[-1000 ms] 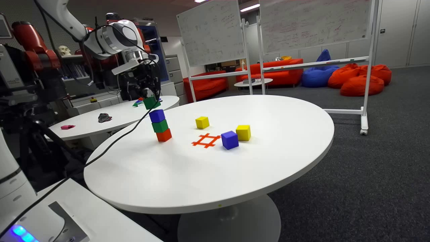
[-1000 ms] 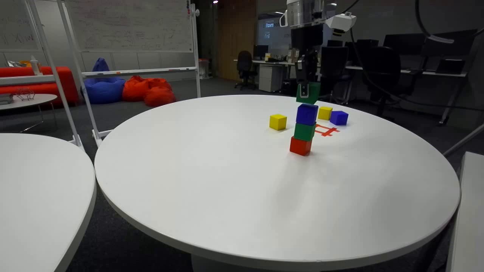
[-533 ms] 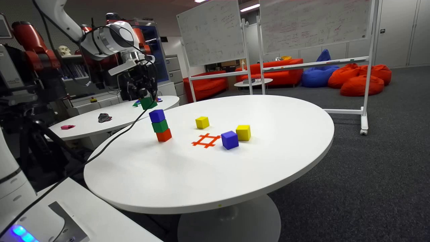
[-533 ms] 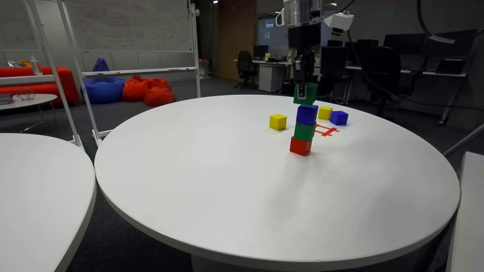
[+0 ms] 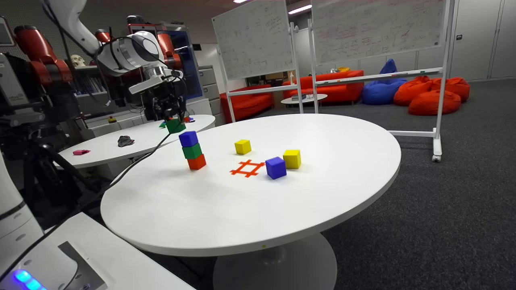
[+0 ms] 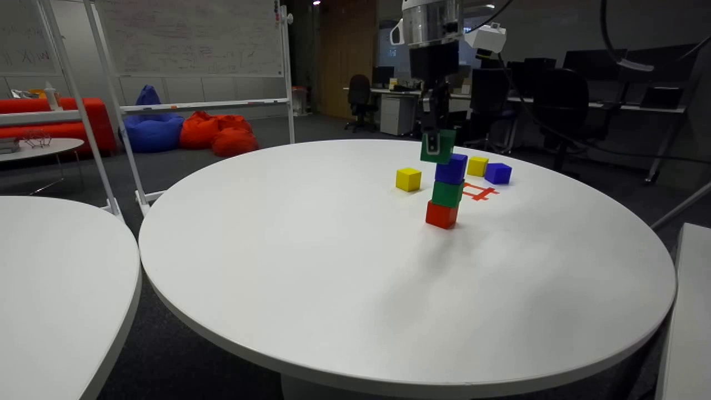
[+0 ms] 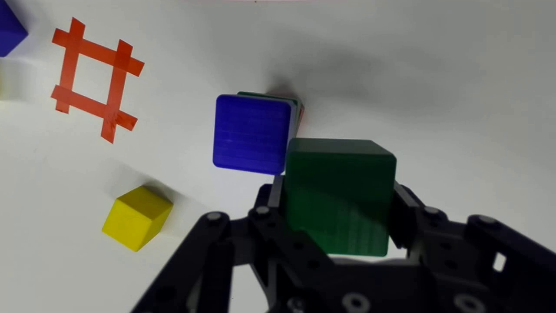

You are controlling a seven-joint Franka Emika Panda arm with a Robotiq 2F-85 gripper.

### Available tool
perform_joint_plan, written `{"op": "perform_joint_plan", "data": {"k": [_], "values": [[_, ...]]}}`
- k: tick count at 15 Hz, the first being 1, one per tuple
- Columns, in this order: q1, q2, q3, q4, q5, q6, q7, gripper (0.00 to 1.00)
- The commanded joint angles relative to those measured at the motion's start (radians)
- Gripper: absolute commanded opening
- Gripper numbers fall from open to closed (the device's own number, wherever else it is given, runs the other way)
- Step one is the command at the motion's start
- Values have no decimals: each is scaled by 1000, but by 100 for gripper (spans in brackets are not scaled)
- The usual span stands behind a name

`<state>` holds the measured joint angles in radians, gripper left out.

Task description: Unstack all the toy blocks then put the orange block in the marked zone

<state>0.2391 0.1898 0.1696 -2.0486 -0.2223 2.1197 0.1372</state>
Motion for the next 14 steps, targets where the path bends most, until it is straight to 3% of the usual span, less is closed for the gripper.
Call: {"op": "perform_joint_plan", "data": {"k": [1,14], "values": [[12,46,4,60,-28,-38,-13,31],[21,87,0,105,-28,-49,-17,31]]}}
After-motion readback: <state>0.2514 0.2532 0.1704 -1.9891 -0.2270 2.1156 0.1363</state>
